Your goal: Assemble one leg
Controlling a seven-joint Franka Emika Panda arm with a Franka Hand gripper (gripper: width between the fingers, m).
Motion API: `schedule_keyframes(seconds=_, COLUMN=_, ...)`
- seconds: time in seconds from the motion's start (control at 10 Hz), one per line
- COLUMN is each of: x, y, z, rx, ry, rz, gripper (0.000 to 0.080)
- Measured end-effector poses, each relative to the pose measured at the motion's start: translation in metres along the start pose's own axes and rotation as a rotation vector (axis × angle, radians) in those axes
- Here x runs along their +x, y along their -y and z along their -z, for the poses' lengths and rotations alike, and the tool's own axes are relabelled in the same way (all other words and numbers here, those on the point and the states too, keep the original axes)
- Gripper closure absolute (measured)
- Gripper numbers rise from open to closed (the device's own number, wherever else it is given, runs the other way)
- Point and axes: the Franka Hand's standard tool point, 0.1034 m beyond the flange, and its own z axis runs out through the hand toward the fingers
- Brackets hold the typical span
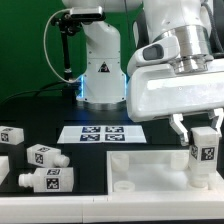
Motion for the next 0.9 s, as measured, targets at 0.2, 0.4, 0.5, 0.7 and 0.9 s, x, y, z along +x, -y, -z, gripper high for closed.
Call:
schedule_keyframes(seconds=0.2, x=0.000, y=0.000, z=0.000, rx=-0.001, ry=-0.004, rz=0.001, gripper=0.0514)
schedule_keyframes(seconds=0.4, x=-0.003, y=-0.003, z=-0.003, rx=-0.004, ry=0.001, rz=0.007, gripper=0.0514)
schedule_keyframes(seconds=0.5, x=-0.005, y=-0.003, z=-0.005, rx=-0.003, ry=0.006, rz=0.007, gripper=0.0514)
schedule_keyframes(seconds=0.7, x=-0.010, y=-0.004, z=-0.010, rx=-0.003, ry=0.015, rz=0.006, gripper=0.0514)
schedule_keyframes(seconds=0.9, x=-0.006, y=-0.004, z=-0.013, rx=-0.007, ry=-0.010, rz=0.006, gripper=0.0514)
